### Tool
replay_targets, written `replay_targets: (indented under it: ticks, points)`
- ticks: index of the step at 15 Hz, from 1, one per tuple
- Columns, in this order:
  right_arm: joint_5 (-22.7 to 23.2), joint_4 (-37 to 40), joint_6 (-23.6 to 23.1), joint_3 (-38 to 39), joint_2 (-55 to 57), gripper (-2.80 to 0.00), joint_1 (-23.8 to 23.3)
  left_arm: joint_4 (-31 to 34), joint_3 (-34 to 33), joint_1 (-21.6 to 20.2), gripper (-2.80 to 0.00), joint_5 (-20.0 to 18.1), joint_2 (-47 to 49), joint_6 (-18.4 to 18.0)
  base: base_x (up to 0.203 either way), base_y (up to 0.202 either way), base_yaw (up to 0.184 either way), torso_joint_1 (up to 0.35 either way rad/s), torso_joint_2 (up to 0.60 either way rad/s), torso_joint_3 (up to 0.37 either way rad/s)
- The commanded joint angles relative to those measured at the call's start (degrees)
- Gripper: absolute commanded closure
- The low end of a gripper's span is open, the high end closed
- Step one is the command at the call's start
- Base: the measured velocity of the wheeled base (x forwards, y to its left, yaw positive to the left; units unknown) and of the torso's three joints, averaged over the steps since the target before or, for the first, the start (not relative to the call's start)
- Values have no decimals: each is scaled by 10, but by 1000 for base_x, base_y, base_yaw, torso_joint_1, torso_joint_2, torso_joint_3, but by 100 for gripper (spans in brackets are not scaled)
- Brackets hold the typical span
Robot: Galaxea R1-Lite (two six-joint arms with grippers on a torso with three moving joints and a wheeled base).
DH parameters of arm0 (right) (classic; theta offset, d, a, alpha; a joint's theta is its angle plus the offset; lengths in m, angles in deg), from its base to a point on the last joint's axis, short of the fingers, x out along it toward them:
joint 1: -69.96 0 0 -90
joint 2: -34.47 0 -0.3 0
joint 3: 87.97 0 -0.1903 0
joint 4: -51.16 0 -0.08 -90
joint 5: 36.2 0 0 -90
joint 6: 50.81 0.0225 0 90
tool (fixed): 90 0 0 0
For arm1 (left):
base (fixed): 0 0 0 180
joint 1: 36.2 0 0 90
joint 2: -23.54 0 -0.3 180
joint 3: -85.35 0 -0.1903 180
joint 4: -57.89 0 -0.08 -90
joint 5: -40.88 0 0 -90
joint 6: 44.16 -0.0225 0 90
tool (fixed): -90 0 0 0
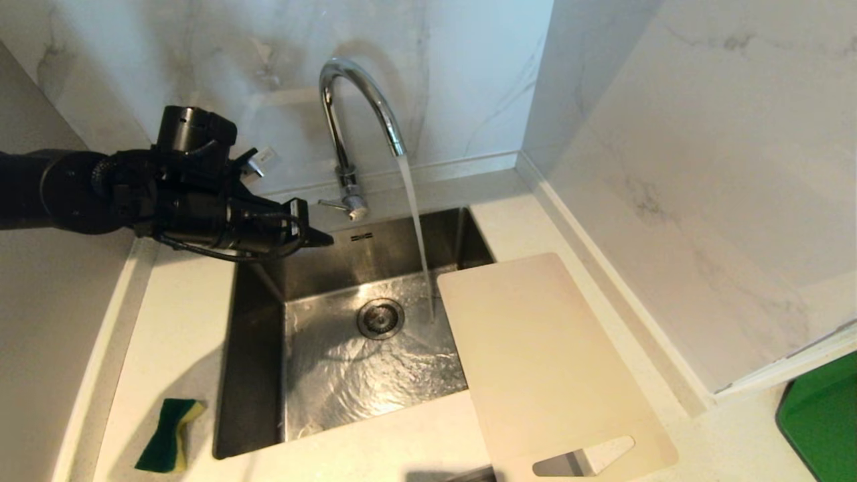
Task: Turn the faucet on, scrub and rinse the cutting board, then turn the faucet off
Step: Turn off the tap
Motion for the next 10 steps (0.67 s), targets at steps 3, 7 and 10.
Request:
replay_targets:
  ticks: [3, 7, 10]
  points:
    - [0, 0, 0, 1, 0, 0, 0, -218, -63, -30, 0, -36, 55, 2, 0, 0, 0, 0, 0, 0]
    - [0, 0, 0, 1, 0, 0, 0, -348, -69, -48, 0, -44, 120, 2, 0, 0, 0, 0, 0, 0]
    - [0, 0, 0, 1, 0, 0, 0, -421, -66, -47, 0, -41, 155, 5, 0, 0, 0, 0, 0, 0]
